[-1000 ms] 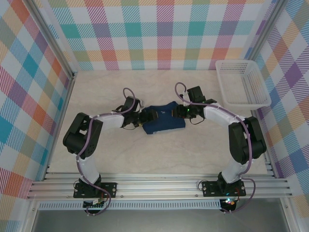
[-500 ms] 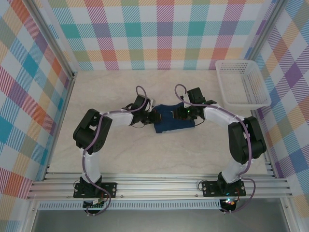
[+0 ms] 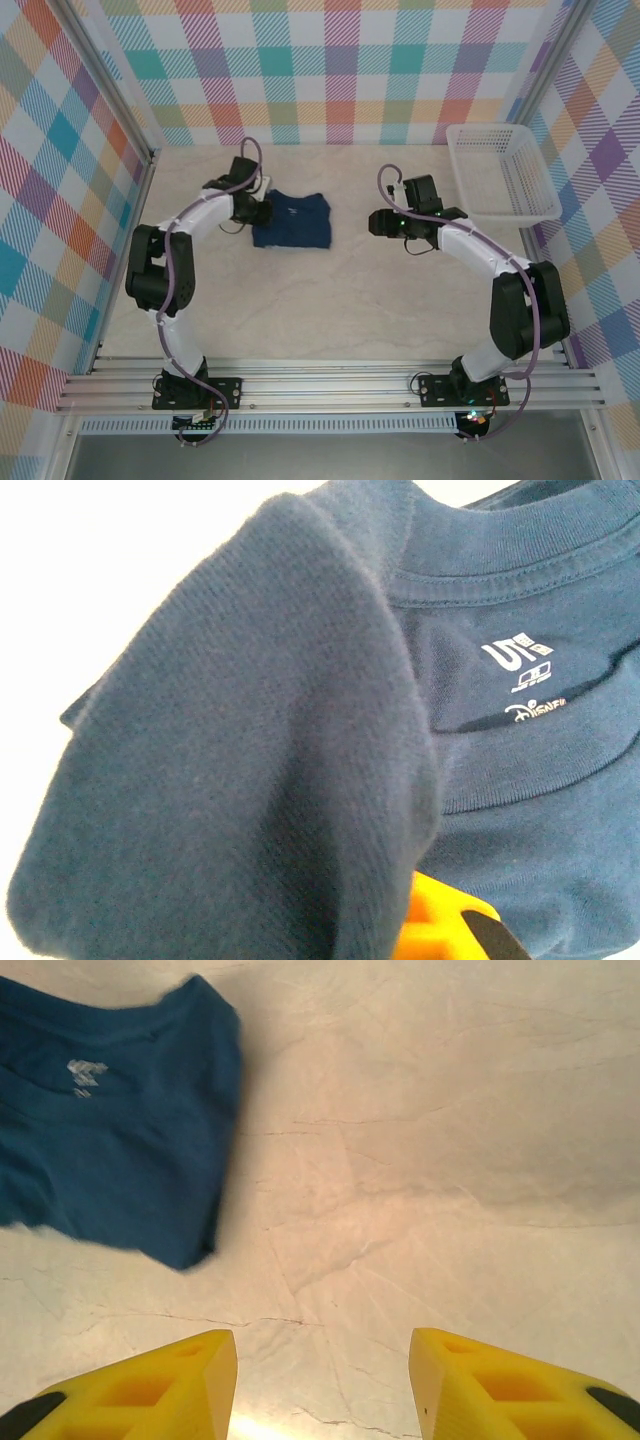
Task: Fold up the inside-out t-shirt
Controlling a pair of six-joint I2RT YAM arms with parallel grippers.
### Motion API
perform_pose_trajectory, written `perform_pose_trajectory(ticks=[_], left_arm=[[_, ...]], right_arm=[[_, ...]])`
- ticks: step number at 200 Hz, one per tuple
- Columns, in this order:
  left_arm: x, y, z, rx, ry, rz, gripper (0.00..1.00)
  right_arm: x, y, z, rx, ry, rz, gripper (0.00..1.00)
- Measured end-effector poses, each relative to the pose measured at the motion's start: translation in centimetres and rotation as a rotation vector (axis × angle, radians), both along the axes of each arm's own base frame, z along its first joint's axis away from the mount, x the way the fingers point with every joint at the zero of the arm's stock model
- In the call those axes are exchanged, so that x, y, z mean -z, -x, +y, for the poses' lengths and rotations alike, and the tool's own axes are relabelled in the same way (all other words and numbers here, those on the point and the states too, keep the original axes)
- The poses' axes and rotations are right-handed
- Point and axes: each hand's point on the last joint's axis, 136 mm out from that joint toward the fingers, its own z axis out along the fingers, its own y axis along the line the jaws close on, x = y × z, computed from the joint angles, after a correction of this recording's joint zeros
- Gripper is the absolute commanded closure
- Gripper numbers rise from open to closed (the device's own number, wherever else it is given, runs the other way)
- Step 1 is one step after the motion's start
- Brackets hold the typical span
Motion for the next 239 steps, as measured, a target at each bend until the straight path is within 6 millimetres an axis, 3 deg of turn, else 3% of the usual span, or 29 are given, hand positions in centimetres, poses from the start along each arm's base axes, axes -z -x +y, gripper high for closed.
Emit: perform_pose_trajectory(ticks=[43, 99, 110, 126, 145, 189, 217, 239], left_arm=[[-2.7, -4.9, 9.4, -0.03, -0.363, -0.04, 1.0], [-0.2, -10.8, 19.7, -0.101, -0.584, 0.032, 0.92], [0.1, -11.7, 21.2, -0.115, -0.62, 0.038, 0.82], [0.3, -12.6, 22.9, -0.131, -0.67, 0.045, 0.6], [-0.1, -13.1, 24.0, -0.167, -0.701, 0.04, 0.42], [-2.7, -12.5, 24.1, -0.274, -0.658, -0.006, 0.24], [-5.3, -8.4, 22.2, -0.359, -0.511, -0.053, 0.17], [-9.4, -3.7, 19.9, -0.439, -0.345, -0.192, 0.11]], right_arm=[[0.3, 0.4, 0.6, -0.019, -0.026, 0.009, 0.5], [0.7, 0.3, 1.1, -0.025, -0.051, 0.025, 0.49], [1.2, 0.3, 1.1, -0.024, -0.047, 0.035, 0.49], [1.6, 0.3, 1.1, -0.024, -0.043, 0.048, 0.49], [1.9, 0.3, 1.1, -0.022, -0.042, 0.056, 0.49], [2.3, 0.2, 0.6, -0.004, 0.002, 0.049, 0.47], [1.8, -0.2, -1.5, 0.045, 0.119, -0.006, 0.37], [-0.6, -0.8, -3.6, 0.106, 0.209, -0.104, 0.23]])
